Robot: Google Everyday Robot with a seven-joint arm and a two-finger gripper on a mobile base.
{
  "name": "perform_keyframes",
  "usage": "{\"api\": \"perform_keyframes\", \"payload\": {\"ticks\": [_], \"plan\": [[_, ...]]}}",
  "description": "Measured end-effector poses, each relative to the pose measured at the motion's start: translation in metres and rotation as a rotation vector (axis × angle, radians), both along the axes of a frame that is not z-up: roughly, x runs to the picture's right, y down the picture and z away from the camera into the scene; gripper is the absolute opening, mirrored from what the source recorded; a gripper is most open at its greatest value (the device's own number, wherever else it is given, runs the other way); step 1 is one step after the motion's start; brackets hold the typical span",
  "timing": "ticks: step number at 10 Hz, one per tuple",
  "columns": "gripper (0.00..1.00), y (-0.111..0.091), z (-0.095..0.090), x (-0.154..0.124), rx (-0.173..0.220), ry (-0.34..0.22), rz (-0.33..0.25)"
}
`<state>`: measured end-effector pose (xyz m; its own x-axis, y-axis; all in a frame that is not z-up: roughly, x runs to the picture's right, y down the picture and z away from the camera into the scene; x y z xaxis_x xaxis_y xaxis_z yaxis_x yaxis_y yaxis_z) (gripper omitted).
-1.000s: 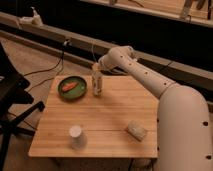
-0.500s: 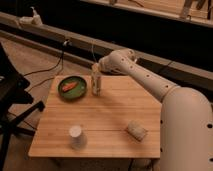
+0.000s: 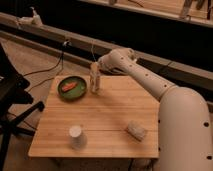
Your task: Stand the bottle upright
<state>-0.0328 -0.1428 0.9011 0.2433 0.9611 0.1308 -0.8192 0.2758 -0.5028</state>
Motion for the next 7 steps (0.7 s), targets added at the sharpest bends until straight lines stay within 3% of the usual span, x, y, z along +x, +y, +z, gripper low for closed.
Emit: {"api": "perform_keyframes", "payload": {"ticks": [2,5,6,7], "plan": [[0.79,0.000,-0.004,-0.002,0.001,-0.002,-0.008],[0.50,0.001,-0.001,0.006,-0.004,0.006,-0.006],[0.39,0.001,-0.001,0.001,-0.029,0.003,-0.020],[0.33,0.001,-0.001,-0.008,-0.026,-0.004,-0.023]]}}
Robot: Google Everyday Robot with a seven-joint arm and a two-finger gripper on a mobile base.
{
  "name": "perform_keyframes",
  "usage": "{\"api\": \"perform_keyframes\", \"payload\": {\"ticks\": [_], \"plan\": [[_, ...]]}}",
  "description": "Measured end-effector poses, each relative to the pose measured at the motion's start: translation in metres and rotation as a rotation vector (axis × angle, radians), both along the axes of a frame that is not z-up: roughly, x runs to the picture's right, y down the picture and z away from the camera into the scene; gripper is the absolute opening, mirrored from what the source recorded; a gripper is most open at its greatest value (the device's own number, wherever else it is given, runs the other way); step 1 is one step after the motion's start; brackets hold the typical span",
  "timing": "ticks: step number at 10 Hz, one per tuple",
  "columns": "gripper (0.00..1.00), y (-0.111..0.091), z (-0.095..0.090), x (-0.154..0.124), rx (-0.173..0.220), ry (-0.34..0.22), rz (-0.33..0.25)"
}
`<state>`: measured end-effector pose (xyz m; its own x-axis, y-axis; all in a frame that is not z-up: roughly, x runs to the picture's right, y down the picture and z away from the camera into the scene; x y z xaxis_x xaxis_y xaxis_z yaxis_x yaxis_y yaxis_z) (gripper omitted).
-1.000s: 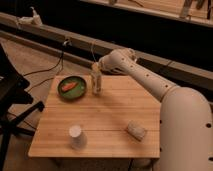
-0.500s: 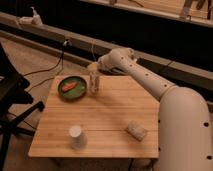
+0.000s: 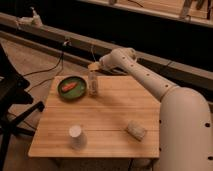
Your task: Stand the bottle upright
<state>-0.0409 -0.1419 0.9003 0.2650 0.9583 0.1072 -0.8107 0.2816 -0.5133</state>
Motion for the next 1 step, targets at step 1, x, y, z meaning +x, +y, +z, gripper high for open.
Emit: {"api": "perform_keyframes", "payload": {"ticks": [1], "plan": [[0.32,0.0006,-0.0009,-0.0003,0.010,-0.002,0.004]]}}
